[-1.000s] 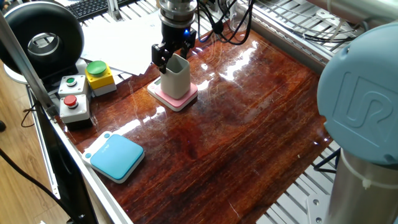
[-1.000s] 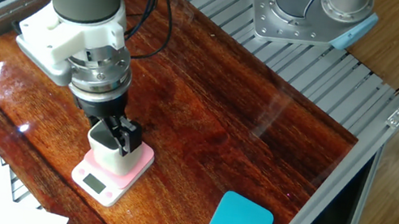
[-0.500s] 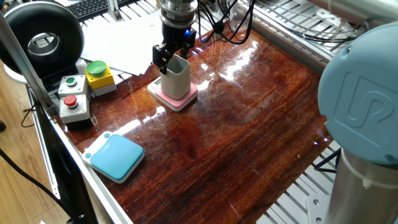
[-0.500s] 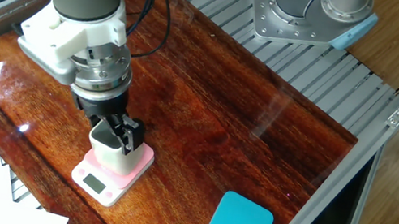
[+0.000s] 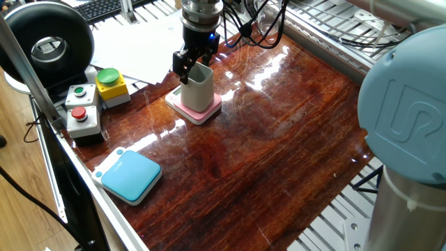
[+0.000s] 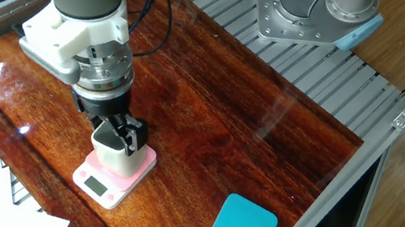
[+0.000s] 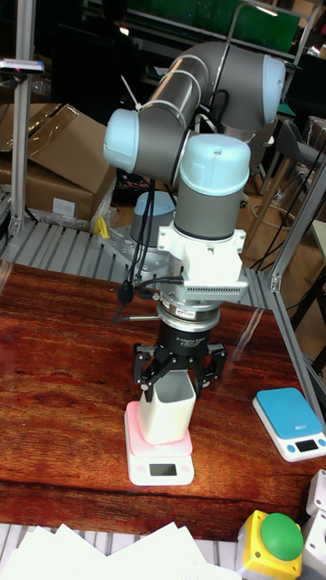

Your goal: Place the block on the scale

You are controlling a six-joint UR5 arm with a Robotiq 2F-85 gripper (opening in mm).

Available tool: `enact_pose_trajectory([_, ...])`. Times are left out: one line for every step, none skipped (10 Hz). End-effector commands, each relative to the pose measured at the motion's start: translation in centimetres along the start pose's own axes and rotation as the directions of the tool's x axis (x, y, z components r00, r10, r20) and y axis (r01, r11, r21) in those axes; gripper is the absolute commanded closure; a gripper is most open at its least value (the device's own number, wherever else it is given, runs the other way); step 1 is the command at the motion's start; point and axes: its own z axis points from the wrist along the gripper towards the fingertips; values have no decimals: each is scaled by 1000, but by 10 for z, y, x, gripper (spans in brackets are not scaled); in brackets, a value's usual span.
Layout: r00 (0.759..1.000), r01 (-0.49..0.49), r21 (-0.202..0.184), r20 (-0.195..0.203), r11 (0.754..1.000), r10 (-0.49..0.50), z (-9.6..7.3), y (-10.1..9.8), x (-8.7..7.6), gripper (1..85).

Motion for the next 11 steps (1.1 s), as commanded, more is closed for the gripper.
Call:
enact_pose_trajectory([1000,13,-8,-8,1000,-13,-5,-4,0,217])
enact_pose_trajectory([1000,7,-3,-9,1000,-7,-5,-4,-1,213])
enact_pose_trajectory([1000,6,-2,-9,1000,-6,-4,-3,-1,203])
enact_pose_trajectory([1000,14,-1,-10,1000,-14,-4,-4,0,177])
enact_pose_trajectory([1000,15,-1,-10,1000,-15,-4,-4,0,160])
enact_pose_trajectory([1000,15,1,-11,1000,-15,-4,-4,0,147])
enact_pose_trajectory([1000,14,8,-13,1000,-14,-4,-4,0,143])
enact_pose_trajectory([1000,5,9,-10,1000,-5,-4,-1,-3,143])
enact_pose_trajectory([1000,-6,4,-9,1000,6,-6,3,-6,143])
enact_pose_trajectory([1000,-8,2,-2,1000,8,-8,5,-8,143])
enact_pose_trajectory([1000,-3,3,-1,1000,3,-9,6,-9,143])
